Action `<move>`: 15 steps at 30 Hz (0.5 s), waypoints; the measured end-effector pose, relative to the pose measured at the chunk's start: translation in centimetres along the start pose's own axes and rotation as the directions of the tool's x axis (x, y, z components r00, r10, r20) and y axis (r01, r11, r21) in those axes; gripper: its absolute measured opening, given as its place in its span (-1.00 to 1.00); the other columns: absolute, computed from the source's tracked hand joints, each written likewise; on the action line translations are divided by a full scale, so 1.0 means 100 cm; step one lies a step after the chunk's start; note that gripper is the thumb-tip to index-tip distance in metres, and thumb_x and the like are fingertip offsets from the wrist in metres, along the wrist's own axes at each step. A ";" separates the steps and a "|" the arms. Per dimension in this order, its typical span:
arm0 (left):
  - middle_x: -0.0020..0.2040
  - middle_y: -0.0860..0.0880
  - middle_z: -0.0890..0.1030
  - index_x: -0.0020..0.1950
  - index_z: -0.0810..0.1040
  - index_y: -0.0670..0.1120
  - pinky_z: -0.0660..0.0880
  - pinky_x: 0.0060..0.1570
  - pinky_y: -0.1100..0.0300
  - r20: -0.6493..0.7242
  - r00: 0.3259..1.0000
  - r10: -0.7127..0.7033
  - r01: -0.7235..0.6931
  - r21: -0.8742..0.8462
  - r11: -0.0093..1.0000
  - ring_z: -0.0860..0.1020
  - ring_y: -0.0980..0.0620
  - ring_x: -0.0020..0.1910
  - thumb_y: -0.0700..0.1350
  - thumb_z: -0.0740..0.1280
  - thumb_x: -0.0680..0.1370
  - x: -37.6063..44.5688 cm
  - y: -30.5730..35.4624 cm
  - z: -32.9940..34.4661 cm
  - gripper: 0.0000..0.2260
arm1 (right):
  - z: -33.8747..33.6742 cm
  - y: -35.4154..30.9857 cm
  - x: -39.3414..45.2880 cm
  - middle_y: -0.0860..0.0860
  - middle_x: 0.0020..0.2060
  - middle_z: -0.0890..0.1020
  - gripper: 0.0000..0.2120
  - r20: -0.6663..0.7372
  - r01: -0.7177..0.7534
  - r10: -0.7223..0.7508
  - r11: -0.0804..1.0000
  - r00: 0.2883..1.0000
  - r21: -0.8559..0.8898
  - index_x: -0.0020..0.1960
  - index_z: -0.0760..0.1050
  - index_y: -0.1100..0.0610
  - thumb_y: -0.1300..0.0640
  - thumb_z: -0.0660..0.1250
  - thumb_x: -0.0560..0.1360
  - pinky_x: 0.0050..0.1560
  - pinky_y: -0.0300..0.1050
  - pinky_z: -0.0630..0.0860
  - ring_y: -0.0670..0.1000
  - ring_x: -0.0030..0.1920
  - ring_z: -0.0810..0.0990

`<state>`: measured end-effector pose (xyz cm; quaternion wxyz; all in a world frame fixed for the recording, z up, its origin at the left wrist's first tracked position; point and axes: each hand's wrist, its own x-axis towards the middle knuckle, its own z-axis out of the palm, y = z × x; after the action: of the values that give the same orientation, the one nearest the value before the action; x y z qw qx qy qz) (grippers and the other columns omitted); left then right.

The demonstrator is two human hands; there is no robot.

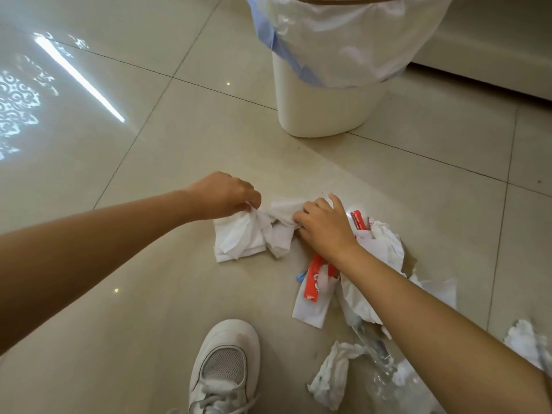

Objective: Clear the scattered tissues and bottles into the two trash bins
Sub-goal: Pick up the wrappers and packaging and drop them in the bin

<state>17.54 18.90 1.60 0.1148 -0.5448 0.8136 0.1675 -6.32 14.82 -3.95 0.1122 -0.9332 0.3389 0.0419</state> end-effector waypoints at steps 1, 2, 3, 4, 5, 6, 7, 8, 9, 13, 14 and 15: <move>0.11 0.08 0.60 0.23 0.52 0.02 0.34 -0.15 0.24 -0.006 1.000 -0.003 0.003 -0.003 1.000 0.59 0.00 -0.04 -0.08 0.24 0.60 -0.002 0.002 0.000 -0.79 | 0.000 0.000 0.000 0.04 -0.19 0.59 -0.86 -0.015 0.009 -0.009 1.000 1.000 -0.014 -0.10 0.59 0.09 0.19 0.25 0.48 0.30 0.10 0.18 0.14 -0.07 0.51; 0.11 0.08 0.60 0.23 0.52 0.02 0.36 -0.14 0.23 -0.008 1.000 0.000 0.000 0.007 1.000 0.59 0.00 -0.05 -0.07 0.24 0.61 -0.004 0.005 -0.001 -0.79 | -0.001 0.001 0.000 0.03 -0.25 0.58 -0.87 -0.044 0.011 -0.012 1.000 0.999 -0.013 -0.16 0.59 0.09 0.21 0.27 0.45 0.25 0.09 0.25 0.13 -0.12 0.52; 0.11 0.08 0.60 0.23 0.51 0.02 0.38 -0.13 0.22 -0.008 1.000 0.009 -0.009 0.021 1.000 0.59 -0.01 -0.05 -0.07 0.23 0.61 -0.005 0.008 -0.001 -0.79 | -0.005 0.001 -0.001 0.03 -0.30 0.58 -0.89 -0.070 0.006 -0.007 1.000 0.998 -0.007 -0.20 0.59 0.10 0.22 0.30 0.42 0.15 0.05 0.34 0.13 -0.19 0.52; 0.11 0.08 0.60 0.23 0.51 0.02 0.40 -0.13 0.20 -0.016 1.000 0.016 -0.016 0.028 0.999 0.59 -0.02 -0.06 -0.07 0.22 0.61 -0.006 0.010 -0.003 -0.79 | -0.010 0.002 -0.003 0.02 -0.35 0.57 -0.91 -0.089 -0.002 0.002 1.000 0.996 -0.002 -0.24 0.59 0.10 0.23 0.33 0.38 -0.02 -0.03 0.39 0.12 -0.26 0.52; 0.11 0.08 0.60 0.23 0.51 0.02 0.39 -0.16 0.20 -0.033 0.999 0.016 -0.015 0.024 1.000 0.59 -0.02 -0.06 -0.07 0.23 0.61 -0.007 0.012 -0.005 -0.79 | -0.016 0.003 -0.005 0.01 -0.39 0.55 -0.93 -0.122 -0.005 0.006 1.000 0.993 0.007 -0.27 0.58 0.10 0.24 0.37 0.34 -0.18 -0.10 0.37 0.10 -0.34 0.51; 0.09 0.07 0.61 0.22 0.52 0.02 0.36 -0.19 0.21 -0.069 0.998 0.012 -0.011 0.017 1.000 0.60 -0.02 -0.08 -0.08 0.24 0.61 -0.009 0.012 -0.009 -0.80 | -0.024 0.007 -0.008 0.01 -0.43 0.53 -0.93 -0.175 0.000 0.004 1.000 0.985 0.024 -0.29 0.58 0.09 0.25 0.40 0.29 -0.29 -0.16 0.32 0.09 -0.41 0.49; 0.06 0.06 0.62 0.20 0.53 0.01 0.34 -0.23 0.21 -0.132 0.991 0.014 -0.013 0.011 1.000 0.60 -0.02 -0.12 -0.08 0.25 0.60 -0.011 0.012 -0.014 -0.81 | -0.033 0.011 -0.011 0.00 -0.44 0.52 -0.91 -0.240 0.010 -0.001 0.999 0.971 0.038 -0.30 0.58 0.09 0.25 0.42 0.26 -0.35 -0.19 0.27 0.08 -0.45 0.47; 0.01 0.05 0.64 0.16 0.55 0.00 0.34 -0.28 0.21 -0.212 0.977 0.030 -0.028 0.013 1.000 0.61 -0.03 -0.18 -0.09 0.28 0.58 -0.012 0.011 -0.021 -0.83 | -0.043 0.017 -0.014 0.00 -0.43 0.52 -0.90 -0.309 0.021 -0.007 0.999 0.951 0.042 -0.28 0.58 0.08 0.25 0.42 0.27 -0.39 -0.21 0.26 0.07 -0.46 0.47; -0.04 0.04 0.65 0.12 0.57 -0.01 0.37 -0.34 0.20 -0.290 0.956 0.052 -0.048 0.022 0.999 0.61 -0.05 -0.25 -0.11 0.31 0.56 -0.012 0.010 -0.029 -0.85 | -0.054 0.022 -0.016 0.00 -0.40 0.53 -0.90 -0.380 0.031 -0.015 0.999 0.925 0.036 -0.24 0.59 0.06 0.24 0.41 0.30 -0.41 -0.21 0.27 0.07 -0.45 0.47; -0.09 0.01 0.65 0.07 0.59 -0.02 0.50 -0.43 0.13 -0.530 0.839 0.125 -0.101 0.075 0.992 0.60 -0.07 -0.34 -0.06 0.29 0.57 -0.009 0.013 -0.073 -0.87 | -0.101 0.037 -0.024 -0.01 -0.24 0.59 -0.86 -0.608 0.064 -0.068 0.998 0.791 -0.029 -0.11 0.60 0.05 0.26 0.37 0.40 -0.45 -0.11 0.42 0.07 -0.38 0.52; -0.08 0.00 0.66 0.06 0.60 -0.02 0.51 -0.44 0.11 -0.575 0.805 0.146 -0.111 0.096 0.989 0.60 -0.07 -0.33 -0.04 0.27 0.58 -0.008 0.015 -0.085 -0.85 | -0.112 0.039 -0.023 0.00 -0.19 0.60 -0.85 -0.645 0.069 -0.083 0.997 0.760 -0.047 -0.10 0.60 0.05 0.27 0.38 0.42 -0.45 -0.08 0.44 0.08 -0.36 0.54; -0.08 -0.01 0.66 0.05 0.61 -0.04 0.51 -0.45 0.11 -0.613 0.771 0.169 -0.120 0.121 0.985 0.61 -0.08 -0.33 -0.04 0.25 0.58 -0.005 0.016 -0.097 -0.83 | -0.123 0.041 -0.022 0.00 -0.15 0.61 -0.85 -0.678 0.070 -0.096 0.995 0.729 -0.066 -0.09 0.60 0.05 0.28 0.37 0.43 -0.45 -0.08 0.45 0.08 -0.34 0.56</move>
<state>16.21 16.06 10.93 -0.1525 -0.5007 0.8510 -0.0433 -10.58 10.24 7.60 -0.0345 -0.8999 0.3138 -0.3008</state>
